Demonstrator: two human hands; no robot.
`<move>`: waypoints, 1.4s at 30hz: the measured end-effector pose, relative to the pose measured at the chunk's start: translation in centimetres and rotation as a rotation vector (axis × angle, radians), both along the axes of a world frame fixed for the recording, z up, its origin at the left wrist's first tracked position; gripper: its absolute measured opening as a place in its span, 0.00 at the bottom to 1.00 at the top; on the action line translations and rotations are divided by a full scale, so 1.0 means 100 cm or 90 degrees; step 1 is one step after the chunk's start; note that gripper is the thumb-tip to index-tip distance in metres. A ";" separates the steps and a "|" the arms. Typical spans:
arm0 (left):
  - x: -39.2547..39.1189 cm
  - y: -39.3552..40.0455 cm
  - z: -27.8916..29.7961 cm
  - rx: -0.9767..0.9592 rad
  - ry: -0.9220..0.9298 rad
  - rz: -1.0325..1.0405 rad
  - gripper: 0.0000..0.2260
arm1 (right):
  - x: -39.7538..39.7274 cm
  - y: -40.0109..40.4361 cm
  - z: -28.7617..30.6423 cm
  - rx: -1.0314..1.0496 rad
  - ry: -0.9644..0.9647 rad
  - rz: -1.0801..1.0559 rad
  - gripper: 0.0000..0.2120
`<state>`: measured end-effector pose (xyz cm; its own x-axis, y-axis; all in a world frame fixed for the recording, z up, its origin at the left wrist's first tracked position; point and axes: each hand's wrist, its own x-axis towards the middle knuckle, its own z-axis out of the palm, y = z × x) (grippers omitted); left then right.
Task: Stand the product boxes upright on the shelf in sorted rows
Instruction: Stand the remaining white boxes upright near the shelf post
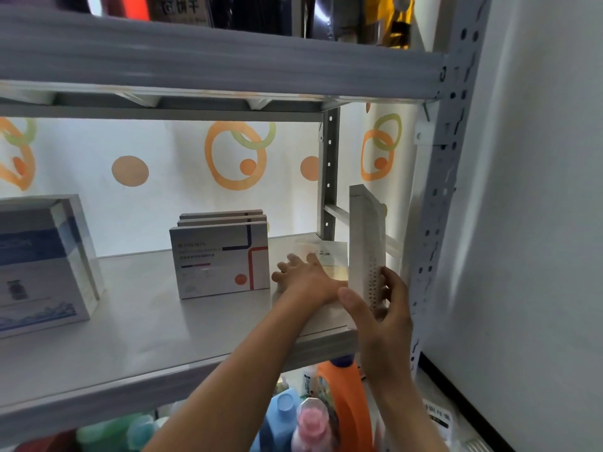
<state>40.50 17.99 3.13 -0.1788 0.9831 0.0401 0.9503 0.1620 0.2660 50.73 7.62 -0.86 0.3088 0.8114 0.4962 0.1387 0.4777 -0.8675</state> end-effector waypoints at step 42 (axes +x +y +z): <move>-0.095 -0.106 0.019 0.710 -0.272 -0.031 0.20 | -0.070 0.107 0.040 -0.148 -0.087 -0.060 0.21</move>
